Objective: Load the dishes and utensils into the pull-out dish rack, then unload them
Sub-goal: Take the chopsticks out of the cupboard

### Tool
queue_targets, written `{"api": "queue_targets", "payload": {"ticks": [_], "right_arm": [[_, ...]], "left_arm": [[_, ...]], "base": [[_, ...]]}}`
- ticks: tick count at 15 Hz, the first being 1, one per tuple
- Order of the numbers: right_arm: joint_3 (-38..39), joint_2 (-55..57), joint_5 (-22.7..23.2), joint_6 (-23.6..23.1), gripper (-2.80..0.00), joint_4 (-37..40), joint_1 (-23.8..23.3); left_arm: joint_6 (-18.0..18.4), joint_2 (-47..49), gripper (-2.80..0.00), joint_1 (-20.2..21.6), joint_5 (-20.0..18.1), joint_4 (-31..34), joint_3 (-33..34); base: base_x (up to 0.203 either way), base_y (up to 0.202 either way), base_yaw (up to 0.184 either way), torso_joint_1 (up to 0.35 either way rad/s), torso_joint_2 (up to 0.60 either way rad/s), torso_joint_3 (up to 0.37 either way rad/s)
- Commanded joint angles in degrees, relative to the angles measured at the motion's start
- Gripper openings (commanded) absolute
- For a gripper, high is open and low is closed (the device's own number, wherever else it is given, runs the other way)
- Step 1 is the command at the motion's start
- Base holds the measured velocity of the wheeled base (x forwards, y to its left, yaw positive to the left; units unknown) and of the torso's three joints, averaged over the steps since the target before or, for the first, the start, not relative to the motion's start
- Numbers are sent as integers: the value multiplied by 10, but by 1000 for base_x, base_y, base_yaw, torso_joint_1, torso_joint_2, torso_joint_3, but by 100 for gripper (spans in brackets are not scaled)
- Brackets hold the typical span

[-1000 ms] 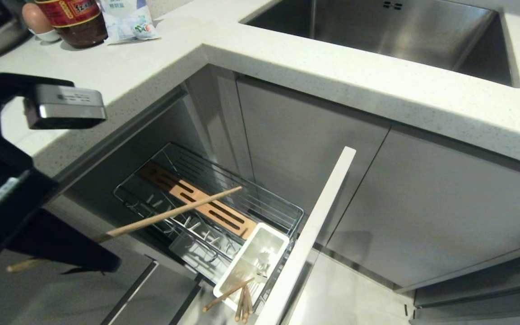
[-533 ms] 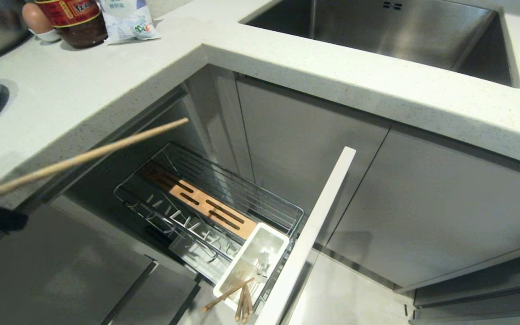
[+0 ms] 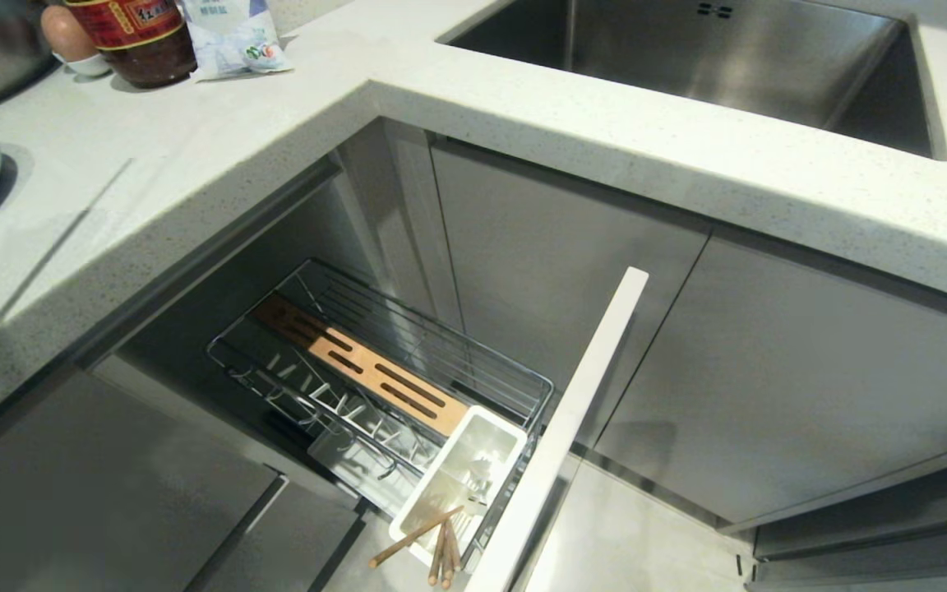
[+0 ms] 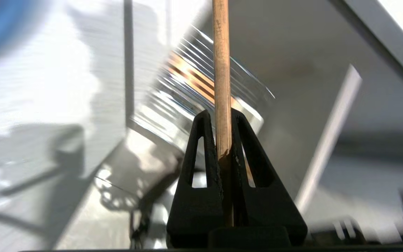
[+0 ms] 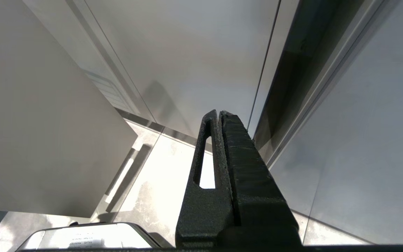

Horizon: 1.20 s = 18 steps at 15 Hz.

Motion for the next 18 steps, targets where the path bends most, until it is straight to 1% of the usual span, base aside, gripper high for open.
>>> {"api": "queue_targets", "payload": {"ticks": [1, 2, 5, 6, 8, 9, 10, 11, 12, 14, 16, 18], "right_arm": [[0, -2, 0, 0, -280, 0, 0], [0, -2, 0, 0, -280, 0, 0], [0, -2, 0, 0, -280, 0, 0], [0, -2, 0, 0, -280, 0, -1], [0, -2, 0, 0, -280, 0, 0], [0, -2, 0, 0, -280, 0, 0], [0, -2, 0, 0, -280, 0, 0], [0, -2, 0, 0, -280, 0, 0], [0, -2, 0, 0, -280, 0, 0], [0, -2, 0, 0, -280, 0, 0], [0, -2, 0, 0, -280, 0, -1], [0, -2, 0, 0, -280, 0, 0]], "left_arm": [[4, -34, -280, 122, 1, -4, 1], [6, -44, -280, 171, 2, -6, 2], [9, -69, -280, 375, 5, -8, 15], [9, -77, -280, 433, 7, -9, 24], [10, -87, -280, 523, 10, -10, 59], [11, -86, -280, 559, 11, -11, 82], [11, -80, -280, 587, 12, -14, 103], [10, -69, -280, 601, 12, -21, 121], [9, -58, -280, 606, 11, -34, 145], [7, -31, -280, 609, 9, -54, 175], [7, -14, -280, 608, 6, -90, 202], [7, 3, -280, 604, -5, -123, 219]], "base": [[0, 0, 0, 0, 0, 0], [0, 0, 0, 0, 0, 0], [0, 0, 0, 0, 0, 0], [0, 0, 0, 0, 0, 0], [0, 0, 0, 0, 0, 0], [0, 0, 0, 0, 0, 0], [0, 0, 0, 0, 0, 0], [0, 0, 0, 0, 0, 0], [0, 0, 0, 0, 0, 0], [0, 0, 0, 0, 0, 0], [0, 0, 0, 0, 0, 0], [0, 0, 0, 0, 0, 0]]}}
